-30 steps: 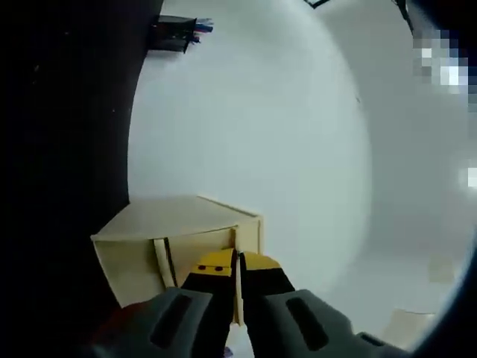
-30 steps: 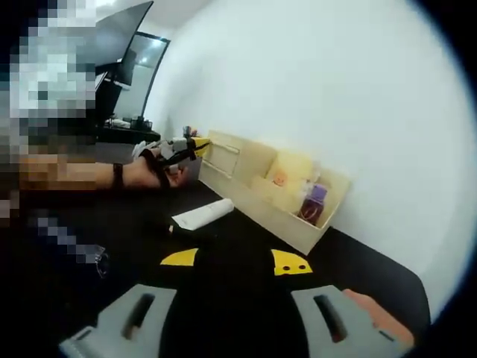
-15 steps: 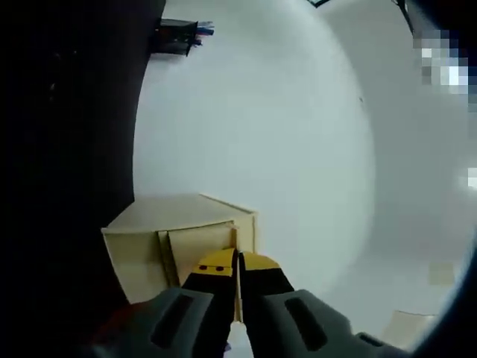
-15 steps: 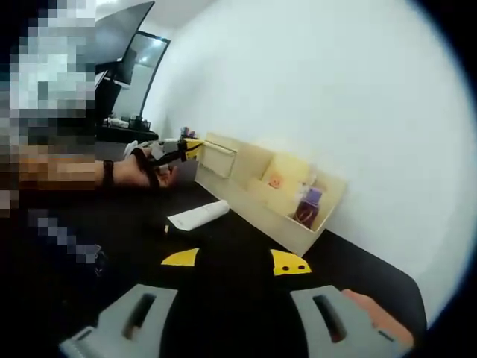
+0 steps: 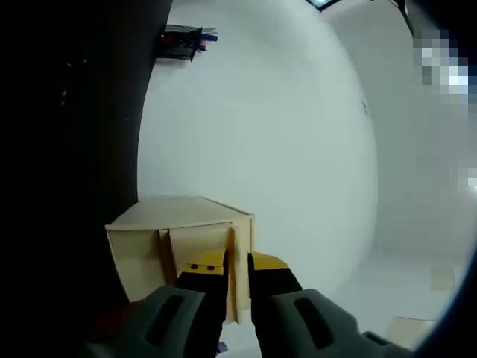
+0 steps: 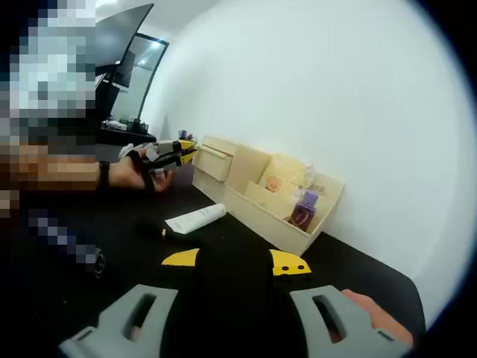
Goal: Open the drawer, pick up the cosmetic bottles from the table one by one, place them into the drawer, release the gripper, close the drawer, and move the gripper away
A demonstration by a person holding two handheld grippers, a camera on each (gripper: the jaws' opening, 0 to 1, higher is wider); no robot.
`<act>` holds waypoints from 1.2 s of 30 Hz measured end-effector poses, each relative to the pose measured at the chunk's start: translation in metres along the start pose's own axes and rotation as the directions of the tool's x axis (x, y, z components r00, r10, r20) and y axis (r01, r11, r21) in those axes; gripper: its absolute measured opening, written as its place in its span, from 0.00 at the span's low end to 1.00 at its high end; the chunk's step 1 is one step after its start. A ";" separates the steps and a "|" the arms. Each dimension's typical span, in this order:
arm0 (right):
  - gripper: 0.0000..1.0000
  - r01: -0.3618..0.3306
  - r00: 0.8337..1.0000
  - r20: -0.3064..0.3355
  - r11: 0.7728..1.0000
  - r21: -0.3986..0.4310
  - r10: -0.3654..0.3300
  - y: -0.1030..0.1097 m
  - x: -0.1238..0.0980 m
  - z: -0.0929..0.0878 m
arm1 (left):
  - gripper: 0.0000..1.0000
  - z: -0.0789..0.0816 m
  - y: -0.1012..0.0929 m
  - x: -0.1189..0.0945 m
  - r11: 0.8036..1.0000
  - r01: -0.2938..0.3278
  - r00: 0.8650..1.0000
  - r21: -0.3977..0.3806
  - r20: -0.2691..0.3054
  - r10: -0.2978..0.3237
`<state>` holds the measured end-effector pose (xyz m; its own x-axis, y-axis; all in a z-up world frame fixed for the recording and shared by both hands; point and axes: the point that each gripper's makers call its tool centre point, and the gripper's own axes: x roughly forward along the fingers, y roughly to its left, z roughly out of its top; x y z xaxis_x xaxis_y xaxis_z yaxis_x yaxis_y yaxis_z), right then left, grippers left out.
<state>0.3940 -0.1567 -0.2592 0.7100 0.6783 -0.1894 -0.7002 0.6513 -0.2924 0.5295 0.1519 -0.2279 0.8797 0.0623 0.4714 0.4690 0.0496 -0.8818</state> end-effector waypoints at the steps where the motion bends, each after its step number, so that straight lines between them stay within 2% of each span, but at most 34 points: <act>1: 0.30 -0.001 1.000 0.000 1.000 0.002 0.001 0.000 0.000 0.000 | 0.15 0.001 0.001 0.004 1.000 -0.007 1.000 -0.012 0.006 0.007; 5: 0.30 -0.006 1.000 -0.001 1.000 -0.001 0.006 0.001 0.001 0.000 | 0.15 -0.004 -0.004 0.003 0.999 -0.032 0.999 -0.023 0.005 0.032; 9: 0.30 -0.010 1.000 0.000 1.000 -0.005 0.010 0.001 0.001 0.000 | 0.08 -0.006 0.001 0.003 0.997 -0.079 0.997 -0.013 -0.004 0.079; 11: 0.30 -0.010 1.000 -0.003 1.000 -0.008 0.010 0.001 0.001 -0.001 | 0.08 -0.005 -0.002 0.001 0.998 -0.059 0.998 -0.034 0.004 0.059; 21: 0.30 -0.018 1.000 -0.009 1.000 -0.010 0.018 0.001 0.002 -0.003 | 0.07 -0.010 -0.008 -0.007 0.998 -0.058 0.998 -0.019 -0.002 0.058; 30: 0.30 -0.008 1.000 -0.016 0.999 -0.033 0.007 0.000 0.002 -0.004 | 0.07 -0.011 -0.016 -0.025 0.998 -0.061 0.998 -0.024 -0.011 0.060; 36: 0.30 -0.012 1.000 -0.018 1.000 -0.006 0.012 -0.001 0.002 -0.006 | 0.07 -0.014 -0.020 -0.035 0.998 -0.062 0.998 -0.019 -0.015 0.062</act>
<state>0.3964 -0.1581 -0.2649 0.7031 0.6794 -0.2099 -0.7080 0.6413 -0.2957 0.4900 0.1352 -0.2269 0.9083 0.0498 0.4153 0.4145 0.0267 -0.9097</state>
